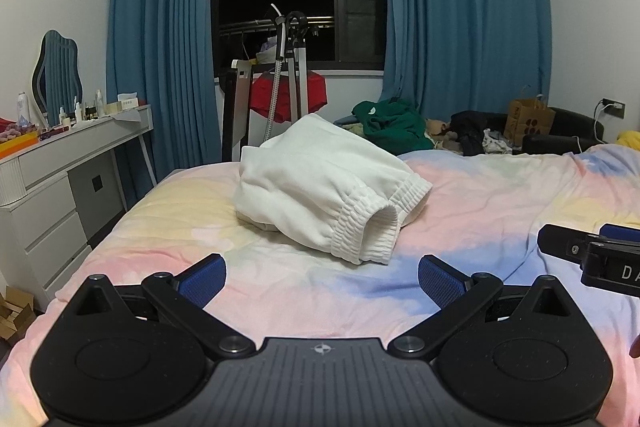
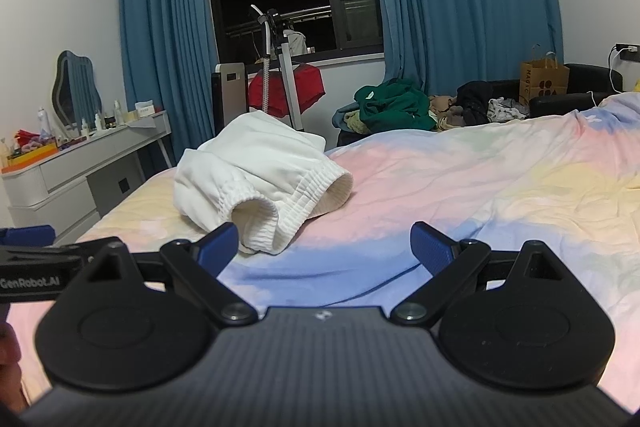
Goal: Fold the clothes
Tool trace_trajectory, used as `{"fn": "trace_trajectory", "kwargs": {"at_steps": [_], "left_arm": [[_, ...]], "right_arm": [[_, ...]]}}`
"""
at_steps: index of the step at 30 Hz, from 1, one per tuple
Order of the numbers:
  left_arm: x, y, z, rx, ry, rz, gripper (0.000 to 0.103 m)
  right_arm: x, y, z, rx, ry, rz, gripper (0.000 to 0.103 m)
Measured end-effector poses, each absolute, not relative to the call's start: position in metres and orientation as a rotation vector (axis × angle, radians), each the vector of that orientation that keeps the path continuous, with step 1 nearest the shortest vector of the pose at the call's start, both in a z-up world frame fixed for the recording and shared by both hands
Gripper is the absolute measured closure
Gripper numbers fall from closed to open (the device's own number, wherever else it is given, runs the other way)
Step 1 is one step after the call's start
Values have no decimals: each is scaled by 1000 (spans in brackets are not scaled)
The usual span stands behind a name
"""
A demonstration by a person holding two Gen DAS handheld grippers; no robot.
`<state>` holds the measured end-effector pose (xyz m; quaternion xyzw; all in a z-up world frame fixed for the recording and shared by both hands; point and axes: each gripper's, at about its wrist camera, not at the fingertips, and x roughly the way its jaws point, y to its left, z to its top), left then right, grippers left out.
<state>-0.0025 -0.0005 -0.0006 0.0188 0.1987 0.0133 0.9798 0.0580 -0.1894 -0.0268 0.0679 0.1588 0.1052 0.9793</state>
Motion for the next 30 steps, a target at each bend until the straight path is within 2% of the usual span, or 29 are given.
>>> {"fn": "trace_trajectory", "kwargs": {"at_steps": [30], "left_arm": [[19,5,-22,-2,451,25,0]], "right_arm": [[55,-198,-21,207,341,205,9]]}}
